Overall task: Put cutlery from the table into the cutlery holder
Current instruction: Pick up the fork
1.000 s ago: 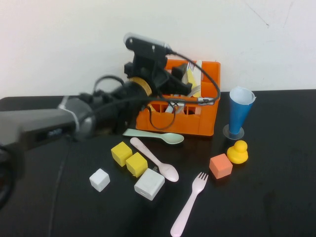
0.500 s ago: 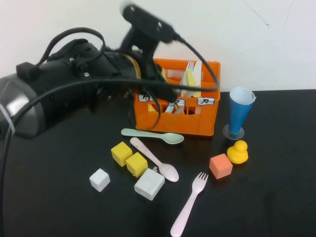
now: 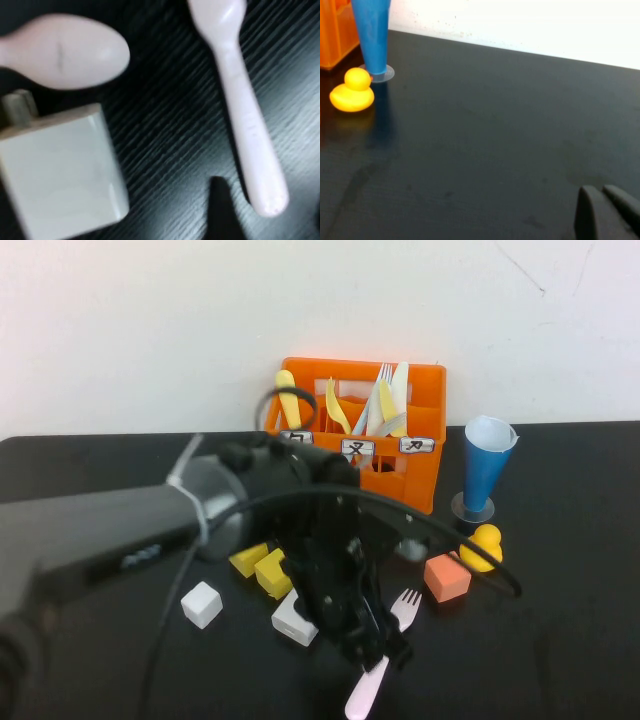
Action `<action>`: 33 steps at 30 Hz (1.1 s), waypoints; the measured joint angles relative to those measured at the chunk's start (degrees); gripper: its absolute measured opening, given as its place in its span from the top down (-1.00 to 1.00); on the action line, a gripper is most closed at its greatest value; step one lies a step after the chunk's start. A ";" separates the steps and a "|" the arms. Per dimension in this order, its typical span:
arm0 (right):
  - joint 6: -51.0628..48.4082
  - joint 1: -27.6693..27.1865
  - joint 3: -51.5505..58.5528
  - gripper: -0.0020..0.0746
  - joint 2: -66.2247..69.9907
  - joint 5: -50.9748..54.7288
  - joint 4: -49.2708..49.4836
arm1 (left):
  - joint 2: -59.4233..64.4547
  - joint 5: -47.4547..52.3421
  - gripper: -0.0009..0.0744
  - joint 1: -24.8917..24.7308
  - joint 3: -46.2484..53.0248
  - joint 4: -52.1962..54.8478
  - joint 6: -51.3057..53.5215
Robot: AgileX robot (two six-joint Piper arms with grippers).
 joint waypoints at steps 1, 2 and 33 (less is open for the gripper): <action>0.00 0.00 0.00 0.95 0.00 0.00 0.00 | 1.13 0.00 -0.04 -0.15 0.00 0.00 0.00; 0.00 0.00 0.00 0.95 0.00 0.00 0.00 | 2.12 0.00 -0.16 -0.43 0.00 0.00 -0.11; 0.00 0.00 0.00 0.95 0.00 0.00 -0.04 | 14.14 2.96 -0.16 -3.59 -11.42 8.99 -7.08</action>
